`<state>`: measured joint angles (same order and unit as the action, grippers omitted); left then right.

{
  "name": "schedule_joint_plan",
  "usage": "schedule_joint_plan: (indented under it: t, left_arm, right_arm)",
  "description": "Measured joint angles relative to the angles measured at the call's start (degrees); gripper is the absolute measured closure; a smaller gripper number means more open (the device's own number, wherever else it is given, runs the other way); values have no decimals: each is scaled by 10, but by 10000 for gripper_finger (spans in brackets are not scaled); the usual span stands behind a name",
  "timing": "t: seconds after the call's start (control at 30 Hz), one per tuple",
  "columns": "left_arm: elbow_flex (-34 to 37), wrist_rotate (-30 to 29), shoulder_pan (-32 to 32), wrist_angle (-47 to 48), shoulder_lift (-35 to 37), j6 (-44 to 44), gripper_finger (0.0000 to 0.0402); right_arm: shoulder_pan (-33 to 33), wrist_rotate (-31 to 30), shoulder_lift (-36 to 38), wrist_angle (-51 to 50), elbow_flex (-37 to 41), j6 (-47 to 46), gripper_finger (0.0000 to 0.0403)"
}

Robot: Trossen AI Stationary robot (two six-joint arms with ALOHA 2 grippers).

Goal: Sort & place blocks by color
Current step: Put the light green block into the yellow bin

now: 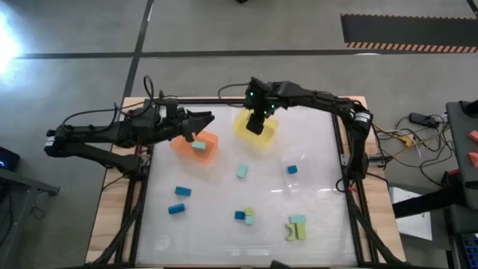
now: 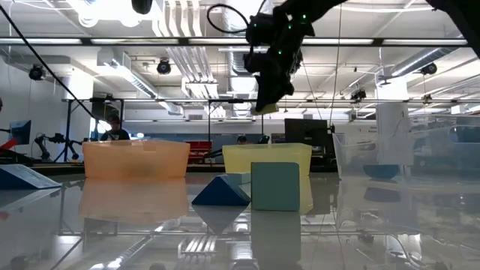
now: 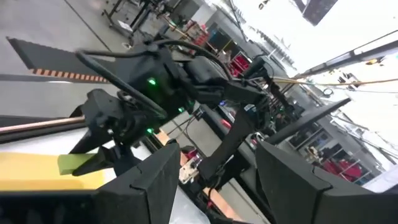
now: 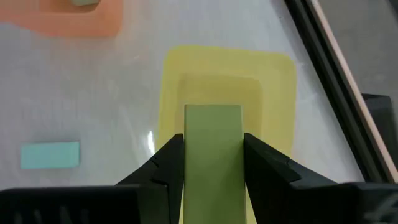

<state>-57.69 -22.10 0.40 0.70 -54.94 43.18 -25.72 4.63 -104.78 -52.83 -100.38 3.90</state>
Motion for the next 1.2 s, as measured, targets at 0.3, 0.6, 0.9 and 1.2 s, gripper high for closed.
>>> schedule_joint_plan:
  t: [0.3,0.6,0.9,1.2]
  left_arm:
    - [0,-50,0,-24,-31,16,208]
    - [0,-86,0,-24,-37,17,208]
    - [0,-113,3,-24,-34,16,208]
    - [0,-113,4,-24,-34,16,208]
  right_arm:
    - [-44,64,-30,9,0,48,286]
    - [-44,95,-60,14,1,54,286]
    - [-43,63,-128,73,1,-20,286]
    - [-43,28,-151,68,1,-34,275]
